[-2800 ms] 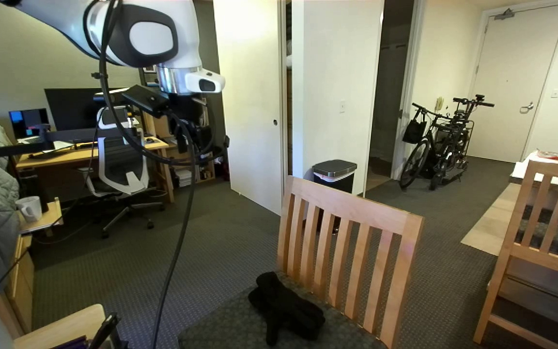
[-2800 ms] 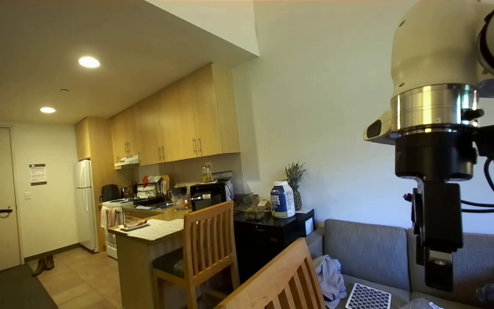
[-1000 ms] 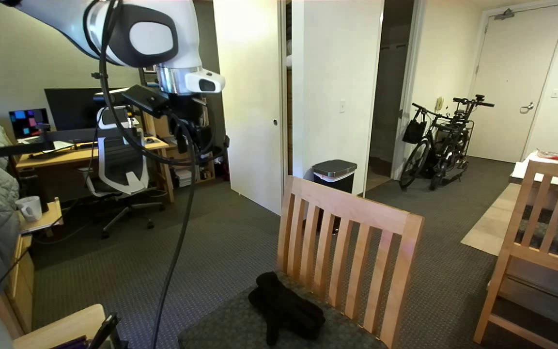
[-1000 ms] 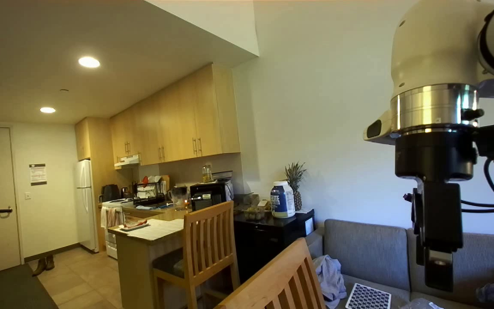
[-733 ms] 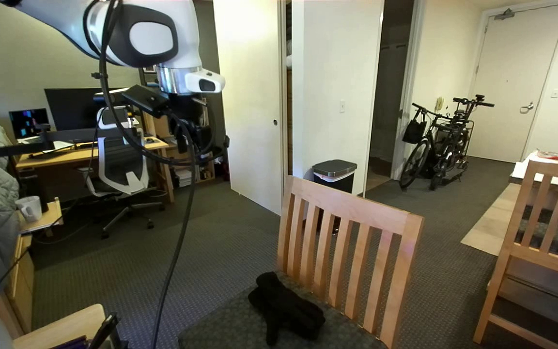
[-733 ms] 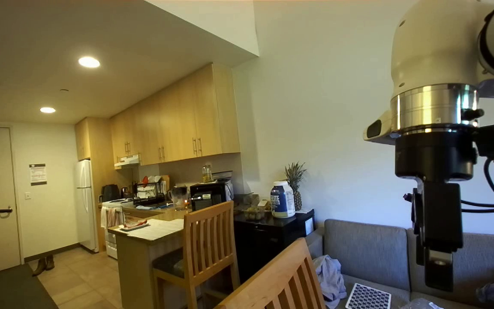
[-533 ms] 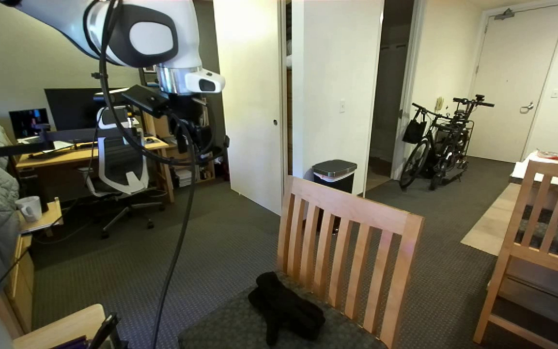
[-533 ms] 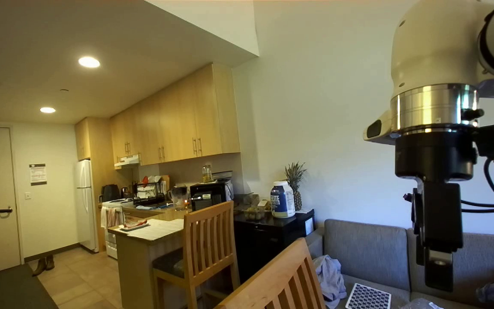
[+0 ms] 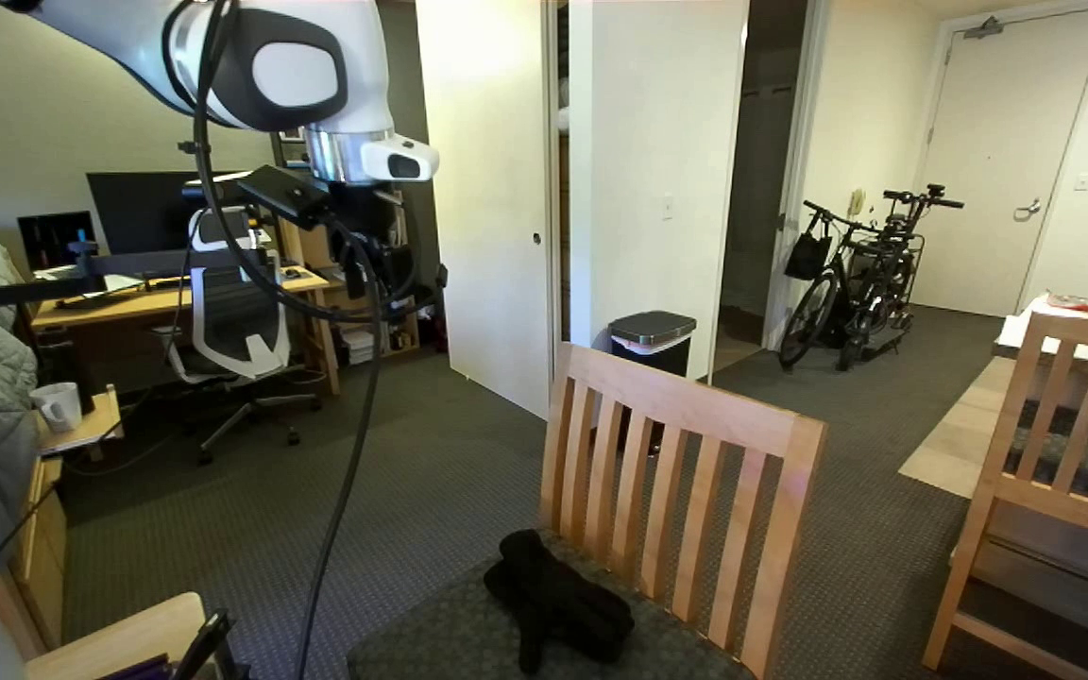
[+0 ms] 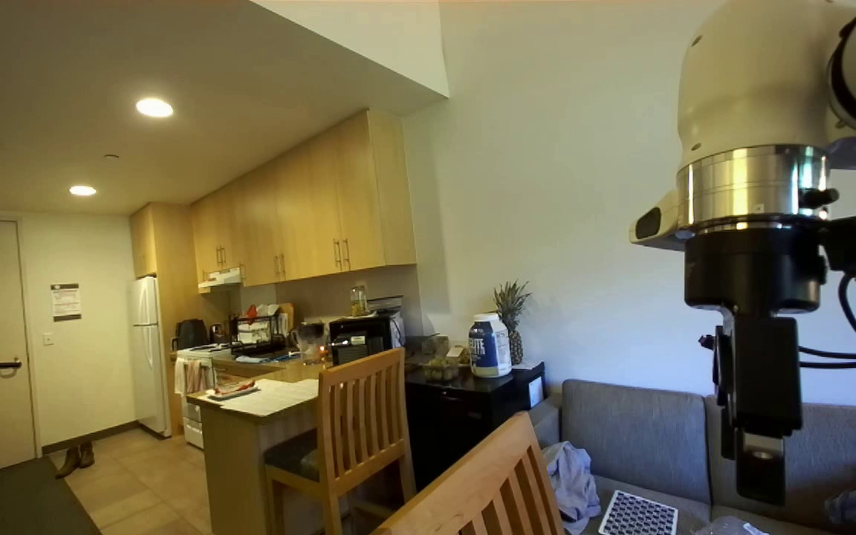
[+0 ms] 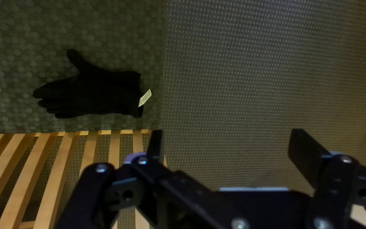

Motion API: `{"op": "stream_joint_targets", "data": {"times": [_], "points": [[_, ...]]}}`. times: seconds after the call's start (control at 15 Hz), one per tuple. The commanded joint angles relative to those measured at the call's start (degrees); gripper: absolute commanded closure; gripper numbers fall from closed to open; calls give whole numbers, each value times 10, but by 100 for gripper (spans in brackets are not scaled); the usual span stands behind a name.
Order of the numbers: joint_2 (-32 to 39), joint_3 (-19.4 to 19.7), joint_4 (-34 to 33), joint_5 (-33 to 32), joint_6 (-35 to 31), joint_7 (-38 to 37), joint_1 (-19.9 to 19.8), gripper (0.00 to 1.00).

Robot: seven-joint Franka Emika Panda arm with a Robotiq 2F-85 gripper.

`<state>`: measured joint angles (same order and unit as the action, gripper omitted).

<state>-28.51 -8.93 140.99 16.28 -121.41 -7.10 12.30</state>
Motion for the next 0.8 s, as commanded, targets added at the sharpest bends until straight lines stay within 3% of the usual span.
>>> {"op": "stream_joint_targets", "data": {"times": [0.0, 0.73], "points": [[0, -3, -1, 1, 2, 1, -3, 0], [3, 1, -1, 6, 2, 4, -2, 0]]}}
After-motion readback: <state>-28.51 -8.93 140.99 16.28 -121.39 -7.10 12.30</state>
